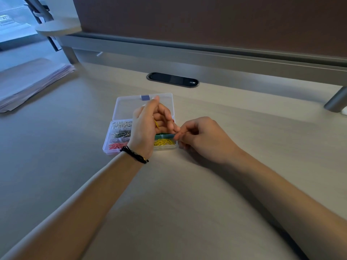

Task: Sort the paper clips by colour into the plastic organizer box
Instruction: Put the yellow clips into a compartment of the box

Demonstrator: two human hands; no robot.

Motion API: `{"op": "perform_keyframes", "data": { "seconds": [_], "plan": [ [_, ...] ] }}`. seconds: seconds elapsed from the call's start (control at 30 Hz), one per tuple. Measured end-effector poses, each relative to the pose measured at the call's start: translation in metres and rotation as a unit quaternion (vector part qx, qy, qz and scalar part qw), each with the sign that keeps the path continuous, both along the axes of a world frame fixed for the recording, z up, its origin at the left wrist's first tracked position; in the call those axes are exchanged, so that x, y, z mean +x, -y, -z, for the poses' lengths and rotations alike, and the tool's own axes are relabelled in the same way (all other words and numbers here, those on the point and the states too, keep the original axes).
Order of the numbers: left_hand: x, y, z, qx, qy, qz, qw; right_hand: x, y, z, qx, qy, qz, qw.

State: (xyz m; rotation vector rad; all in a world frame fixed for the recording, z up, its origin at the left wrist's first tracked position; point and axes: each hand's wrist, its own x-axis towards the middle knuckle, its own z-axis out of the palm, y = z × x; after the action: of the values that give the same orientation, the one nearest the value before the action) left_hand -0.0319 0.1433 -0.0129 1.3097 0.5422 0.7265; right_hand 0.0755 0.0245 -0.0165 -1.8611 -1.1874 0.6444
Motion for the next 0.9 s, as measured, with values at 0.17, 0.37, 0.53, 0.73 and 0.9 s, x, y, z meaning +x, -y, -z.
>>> {"op": "perform_keyframes", "data": {
  "seconds": [0.17, 0.37, 0.53, 0.73, 0.9],
  "plan": [
    [-0.003, -0.003, -0.001, 0.024, -0.009, 0.062, 0.998, 0.003, 0.000, 0.001, 0.007, 0.017, 0.006, 1.000],
    [-0.007, -0.006, 0.000, 0.034, -0.009, 0.107, 0.994, 0.006, 0.002, -0.001, 0.011, 0.032, 0.010, 0.999],
    [-0.006, -0.006, 0.004, 0.058, -0.009, 0.109, 0.992, 0.008, 0.002, 0.001, 0.012, 0.030, 0.012, 0.999],
    [-0.015, -0.018, -0.001, 0.121, -0.025, 0.065, 0.990, 0.016, 0.001, 0.001, 0.017, 0.010, 0.031, 0.999],
    [-0.044, -0.060, 0.005, 0.467, -0.180, -0.152, 0.852, 0.017, -0.015, 0.000, 0.007, 0.036, 0.075, 0.996]
  ]
}}
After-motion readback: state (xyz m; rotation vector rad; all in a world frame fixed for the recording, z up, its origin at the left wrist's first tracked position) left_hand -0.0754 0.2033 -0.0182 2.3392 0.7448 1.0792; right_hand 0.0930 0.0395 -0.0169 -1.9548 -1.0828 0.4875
